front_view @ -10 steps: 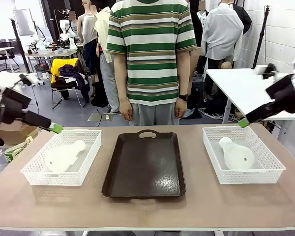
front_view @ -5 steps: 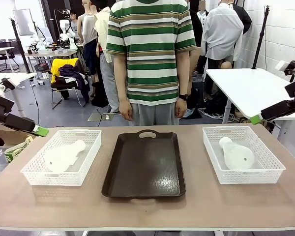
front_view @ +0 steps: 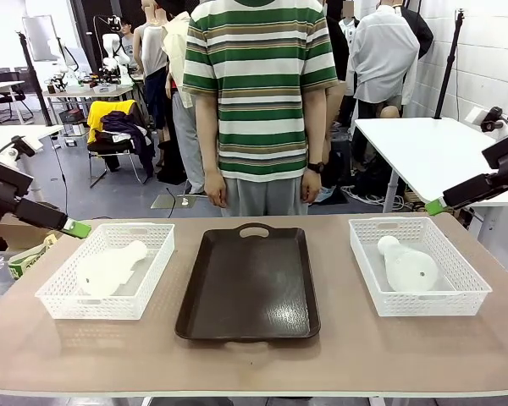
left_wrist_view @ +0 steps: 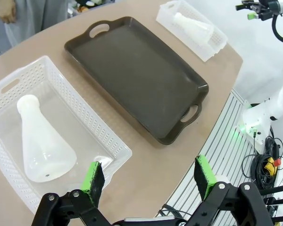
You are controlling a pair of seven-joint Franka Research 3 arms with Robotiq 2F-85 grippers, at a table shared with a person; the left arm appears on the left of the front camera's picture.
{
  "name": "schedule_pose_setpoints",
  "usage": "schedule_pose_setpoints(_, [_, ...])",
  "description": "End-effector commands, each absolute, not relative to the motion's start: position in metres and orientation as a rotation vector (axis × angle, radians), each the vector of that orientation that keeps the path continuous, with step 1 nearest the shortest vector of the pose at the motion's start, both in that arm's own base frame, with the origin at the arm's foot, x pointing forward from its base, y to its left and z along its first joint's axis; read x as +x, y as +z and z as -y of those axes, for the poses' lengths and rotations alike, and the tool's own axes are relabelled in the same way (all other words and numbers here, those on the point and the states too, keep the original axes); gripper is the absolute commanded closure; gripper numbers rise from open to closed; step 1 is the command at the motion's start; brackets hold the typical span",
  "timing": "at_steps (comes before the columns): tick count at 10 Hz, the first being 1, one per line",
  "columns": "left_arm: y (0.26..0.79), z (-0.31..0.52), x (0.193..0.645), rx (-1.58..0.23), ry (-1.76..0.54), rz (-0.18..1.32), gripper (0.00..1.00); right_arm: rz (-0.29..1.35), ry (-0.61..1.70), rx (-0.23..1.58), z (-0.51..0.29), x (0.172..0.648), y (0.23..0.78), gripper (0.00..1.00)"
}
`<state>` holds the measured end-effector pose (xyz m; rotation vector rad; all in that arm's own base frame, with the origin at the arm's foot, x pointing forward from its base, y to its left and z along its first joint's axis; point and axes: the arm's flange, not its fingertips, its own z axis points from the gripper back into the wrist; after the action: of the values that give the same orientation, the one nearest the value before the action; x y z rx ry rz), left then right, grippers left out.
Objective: Prepare the laboratory tools.
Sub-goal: Pick up the Big flask that the person points to.
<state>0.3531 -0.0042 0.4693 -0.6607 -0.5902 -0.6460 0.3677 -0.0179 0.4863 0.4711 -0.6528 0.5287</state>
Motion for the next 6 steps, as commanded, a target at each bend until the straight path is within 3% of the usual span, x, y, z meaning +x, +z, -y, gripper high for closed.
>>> schedule_pose_setpoints(1, [0.468, 0.0011, 0.3551, -0.682, -0.664, 0.611, 0.0, 0.652, 0.546, 0.488, 0.0193, 0.3729, 0.4852, 0.0])
schedule_pose_setpoints(6, [0.4695, 0.0044, 0.3536, -0.701, -0.669, 0.618, 0.0, 0.644, 0.545, 0.494, 0.021, 0.3711, 0.4798, 0.0])
